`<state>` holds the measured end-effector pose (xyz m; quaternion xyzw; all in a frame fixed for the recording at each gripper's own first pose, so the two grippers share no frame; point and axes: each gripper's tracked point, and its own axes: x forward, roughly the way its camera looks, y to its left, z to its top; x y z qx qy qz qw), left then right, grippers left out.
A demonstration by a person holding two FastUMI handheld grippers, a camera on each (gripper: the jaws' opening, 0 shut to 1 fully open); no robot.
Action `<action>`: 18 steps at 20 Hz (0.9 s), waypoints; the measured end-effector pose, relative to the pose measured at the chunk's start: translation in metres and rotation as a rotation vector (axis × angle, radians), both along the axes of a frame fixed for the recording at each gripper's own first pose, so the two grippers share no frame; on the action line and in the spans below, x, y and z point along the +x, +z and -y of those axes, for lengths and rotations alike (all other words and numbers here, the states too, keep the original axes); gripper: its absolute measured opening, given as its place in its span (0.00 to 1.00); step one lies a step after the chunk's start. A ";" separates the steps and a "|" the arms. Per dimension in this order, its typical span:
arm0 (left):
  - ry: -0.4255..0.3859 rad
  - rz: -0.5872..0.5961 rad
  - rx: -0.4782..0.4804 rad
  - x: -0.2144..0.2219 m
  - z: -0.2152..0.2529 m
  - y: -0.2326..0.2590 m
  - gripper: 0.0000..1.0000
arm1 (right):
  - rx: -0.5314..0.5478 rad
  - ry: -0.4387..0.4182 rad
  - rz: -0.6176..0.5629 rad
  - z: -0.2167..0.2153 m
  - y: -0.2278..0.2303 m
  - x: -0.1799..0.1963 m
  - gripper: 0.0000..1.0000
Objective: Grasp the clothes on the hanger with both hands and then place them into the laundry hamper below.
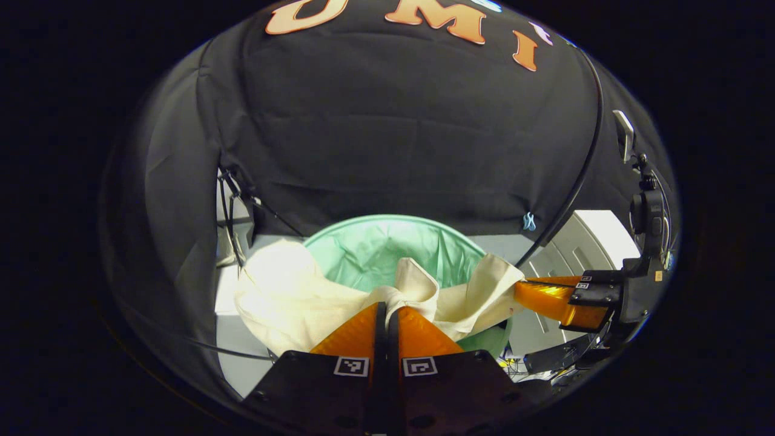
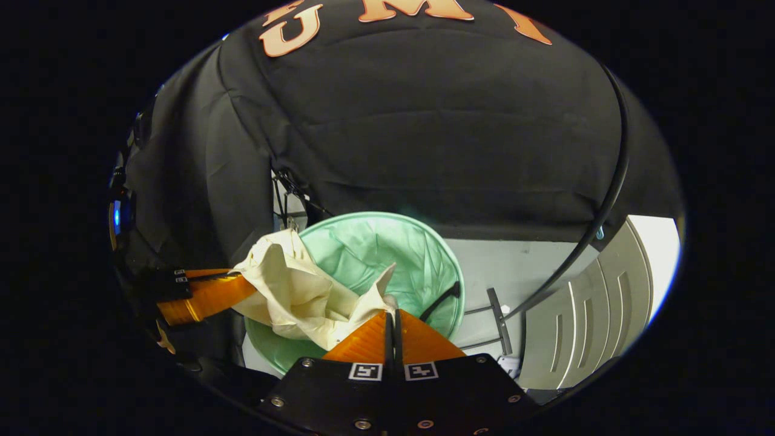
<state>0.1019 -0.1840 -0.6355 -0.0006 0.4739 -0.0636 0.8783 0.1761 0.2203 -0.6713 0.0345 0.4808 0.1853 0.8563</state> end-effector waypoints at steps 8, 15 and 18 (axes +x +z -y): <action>0.019 -0.124 0.011 -0.041 0.012 -0.051 0.07 | -0.003 0.012 -0.095 0.003 -0.022 -0.016 0.08; 0.028 -0.108 -0.012 -0.045 0.024 -0.033 0.21 | 0.032 -0.038 -0.064 0.020 -0.007 -0.005 0.29; 0.022 -0.050 0.001 -0.034 0.025 0.000 0.51 | 0.063 -0.070 -0.042 0.024 0.014 -0.003 0.28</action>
